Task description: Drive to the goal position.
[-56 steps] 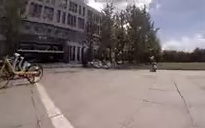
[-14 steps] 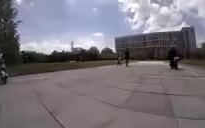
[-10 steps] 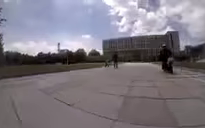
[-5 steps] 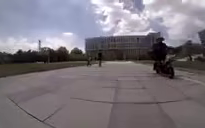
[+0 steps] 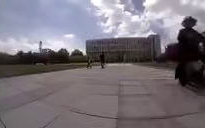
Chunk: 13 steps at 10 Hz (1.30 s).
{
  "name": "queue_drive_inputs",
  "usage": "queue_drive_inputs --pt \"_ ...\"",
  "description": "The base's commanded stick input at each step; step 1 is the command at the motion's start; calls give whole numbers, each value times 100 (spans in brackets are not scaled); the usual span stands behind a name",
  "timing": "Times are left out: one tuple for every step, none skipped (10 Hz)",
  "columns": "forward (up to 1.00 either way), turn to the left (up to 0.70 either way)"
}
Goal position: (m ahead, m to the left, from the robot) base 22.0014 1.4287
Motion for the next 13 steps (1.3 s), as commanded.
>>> queue_drive_inputs --pt "70 0" --pt "70 0" --pt "70 0" --pt "70 0" --pt "70 0" --pt "70 0" --pt "70 0" --pt "70 0" --pt "70 0" --pt "70 0" --pt "70 0" --pt "70 0" --pt "70 0"
